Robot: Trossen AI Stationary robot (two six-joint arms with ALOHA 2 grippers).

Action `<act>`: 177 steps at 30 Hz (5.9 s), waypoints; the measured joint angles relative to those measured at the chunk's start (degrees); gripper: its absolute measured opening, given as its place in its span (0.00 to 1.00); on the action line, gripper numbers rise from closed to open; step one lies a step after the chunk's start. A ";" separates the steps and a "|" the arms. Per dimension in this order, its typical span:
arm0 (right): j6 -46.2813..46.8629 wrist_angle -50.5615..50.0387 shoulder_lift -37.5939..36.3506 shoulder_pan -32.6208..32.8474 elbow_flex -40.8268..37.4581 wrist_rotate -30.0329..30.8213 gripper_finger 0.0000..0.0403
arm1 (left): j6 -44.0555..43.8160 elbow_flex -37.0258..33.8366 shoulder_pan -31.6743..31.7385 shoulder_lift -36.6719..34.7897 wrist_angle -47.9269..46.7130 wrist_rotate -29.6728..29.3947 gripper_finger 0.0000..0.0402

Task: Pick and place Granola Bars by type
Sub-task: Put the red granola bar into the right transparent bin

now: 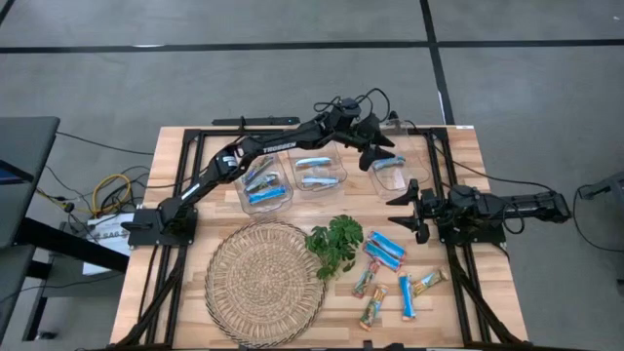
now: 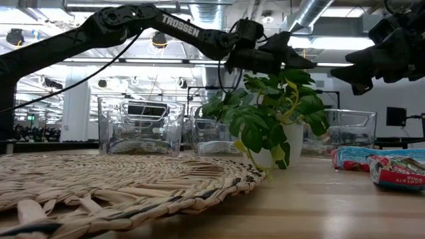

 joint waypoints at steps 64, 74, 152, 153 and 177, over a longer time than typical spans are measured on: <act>0.00 -0.01 -0.02 -0.02 0.00 -0.01 0.56 | -4.53 -78.76 -16.55 -86.65 -41.12 -21.23 0.46; 0.00 0.01 -0.02 -0.02 0.00 -0.01 0.56 | -7.76 -105.61 -16.67 -108.70 -21.43 -17.79 0.46; 0.00 -0.01 0.00 0.00 0.00 -0.01 0.56 | 11.48 -131.99 -20.02 -142.65 3.78 -32.52 0.46; 0.00 0.01 -0.02 -0.02 0.00 -0.01 0.56 | 11.48 -131.99 -20.02 -142.65 3.78 -32.52 0.46; 38.57 -24.24 31.21 11.42 25.21 4.54 0.56 | 11.66 -132.01 -20.01 -142.65 3.77 -32.52 0.46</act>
